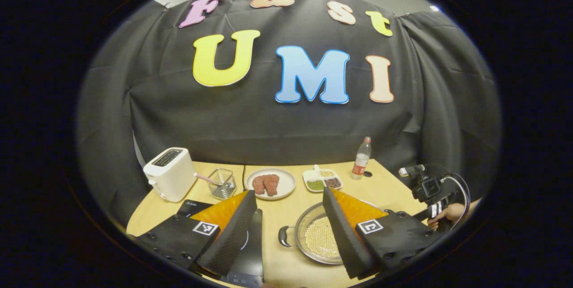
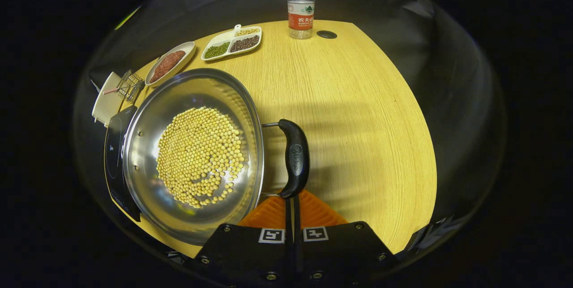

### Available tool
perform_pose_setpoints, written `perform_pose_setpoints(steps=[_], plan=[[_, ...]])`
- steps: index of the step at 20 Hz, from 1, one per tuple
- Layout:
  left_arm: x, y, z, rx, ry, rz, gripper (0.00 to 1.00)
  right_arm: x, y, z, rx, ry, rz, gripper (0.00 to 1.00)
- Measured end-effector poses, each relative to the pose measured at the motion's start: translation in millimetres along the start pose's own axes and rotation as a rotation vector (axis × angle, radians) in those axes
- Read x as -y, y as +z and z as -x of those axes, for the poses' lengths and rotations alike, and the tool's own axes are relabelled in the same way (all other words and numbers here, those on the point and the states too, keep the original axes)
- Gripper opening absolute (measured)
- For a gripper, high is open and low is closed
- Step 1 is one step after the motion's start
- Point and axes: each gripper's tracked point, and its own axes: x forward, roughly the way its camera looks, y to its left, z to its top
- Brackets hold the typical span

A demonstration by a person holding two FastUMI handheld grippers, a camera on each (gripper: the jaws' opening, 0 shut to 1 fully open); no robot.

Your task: First push the handle of the pot to place it horizontally, then grasp the pot with both hands and set it on the induction cooktop.

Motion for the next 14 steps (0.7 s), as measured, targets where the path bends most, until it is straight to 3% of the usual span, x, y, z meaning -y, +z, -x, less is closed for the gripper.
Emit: perform_pose_setpoints(steps=[2, 4, 6, 7, 8, 14], plan=[[5.0, -12.3, -6.3, -0.031, -0.015, 0.013, 0.97, 10.7, 4.2, 8.7, 0.018, -0.030, -0.006, 0.01], [9.8, -22.0, -11.8, -0.057, -0.028, 0.020, 0.97, 20.0, 1.2, 13.7, 0.045, -0.047, -0.014, 0.21], [15.9, -32.6, -19.3, -0.087, -0.048, 0.025, 0.97, 33.9, 3.0, 22.4, 0.094, -0.077, -0.013, 0.60], [19.2, -39.0, -24.2, -0.106, -0.061, 0.030, 0.97, 35.1, 5.4, 25.5, 0.135, -0.061, -0.033, 0.87], [21.7, -46.1, -29.5, -0.130, -0.069, 0.041, 0.97, 33.8, 11.5, 35.2, 0.184, -0.045, -0.057, 1.00], [24.5, -98.8, -55.9, -0.254, -0.067, 0.083, 0.98, 19.4, 35.5, 56.5, 0.339, 0.026, -0.070, 1.00]])
